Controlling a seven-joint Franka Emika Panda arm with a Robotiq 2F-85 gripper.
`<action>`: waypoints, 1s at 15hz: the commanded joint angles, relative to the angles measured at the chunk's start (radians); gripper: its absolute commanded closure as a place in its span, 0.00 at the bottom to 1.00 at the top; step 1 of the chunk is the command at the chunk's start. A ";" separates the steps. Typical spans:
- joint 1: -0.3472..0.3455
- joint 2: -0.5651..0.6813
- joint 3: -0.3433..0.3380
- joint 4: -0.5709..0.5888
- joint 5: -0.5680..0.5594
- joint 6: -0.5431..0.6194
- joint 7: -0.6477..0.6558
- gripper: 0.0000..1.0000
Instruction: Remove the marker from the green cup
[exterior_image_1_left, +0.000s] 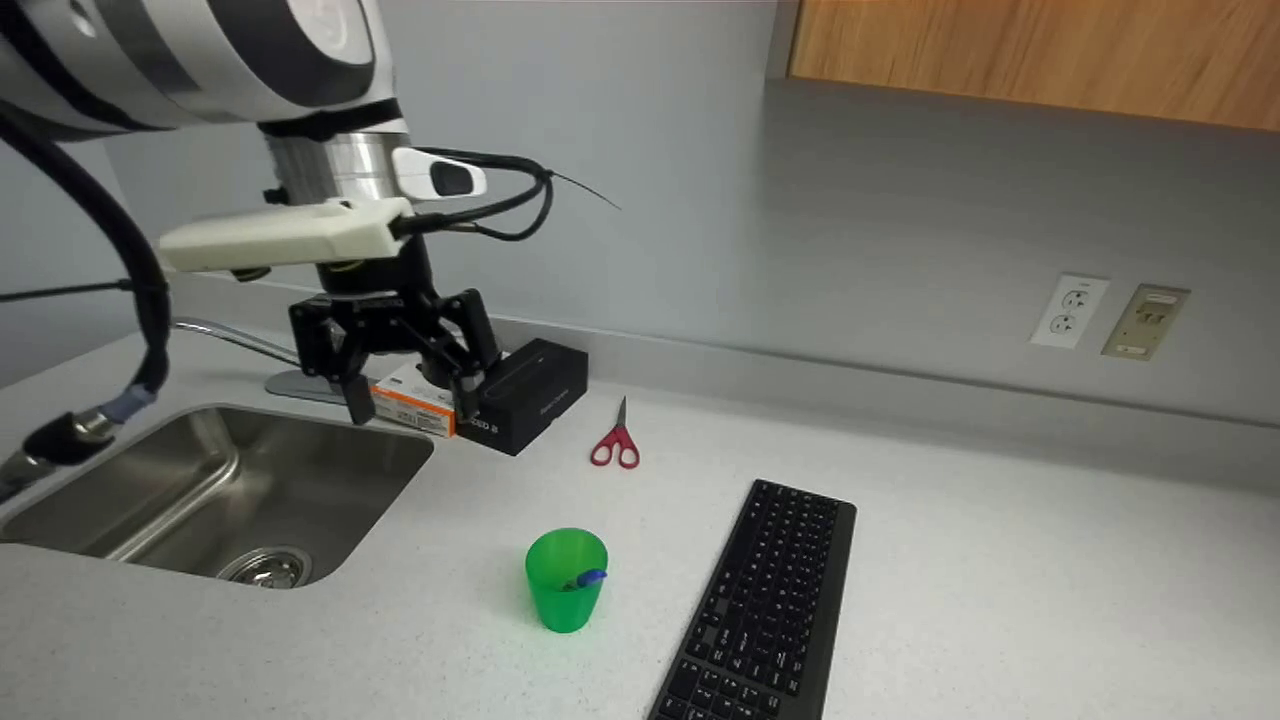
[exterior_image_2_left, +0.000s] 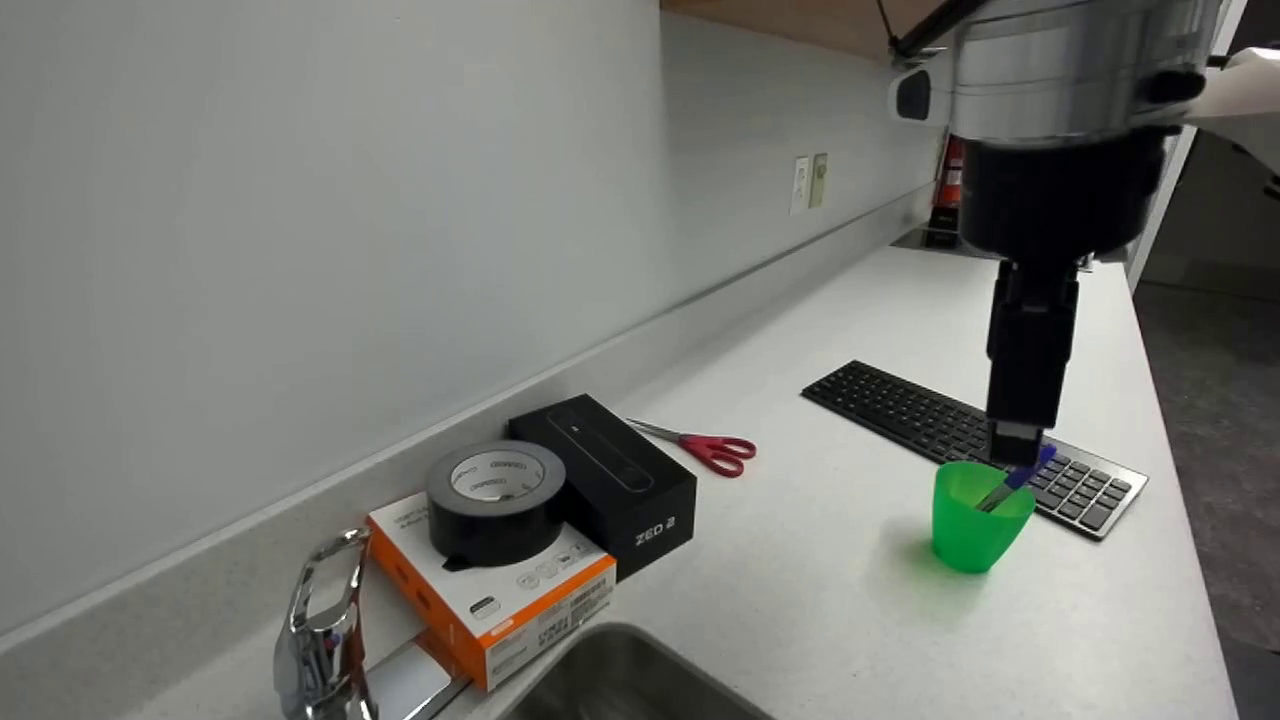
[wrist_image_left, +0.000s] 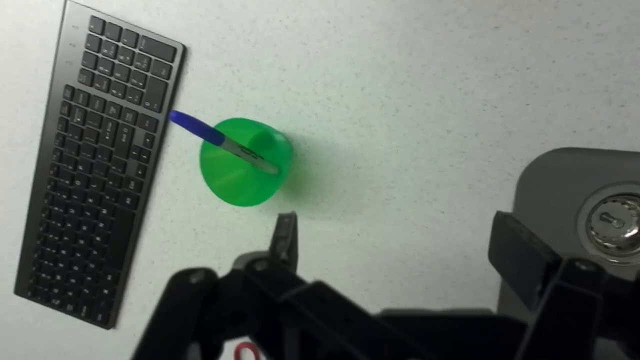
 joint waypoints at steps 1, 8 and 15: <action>-0.052 -0.032 -0.065 -0.052 -0.107 0.027 -0.048 0.00; -0.100 -0.010 -0.132 -0.061 -0.263 0.034 -0.070 0.00; -0.101 -0.021 -0.131 -0.071 -0.273 0.038 -0.072 0.00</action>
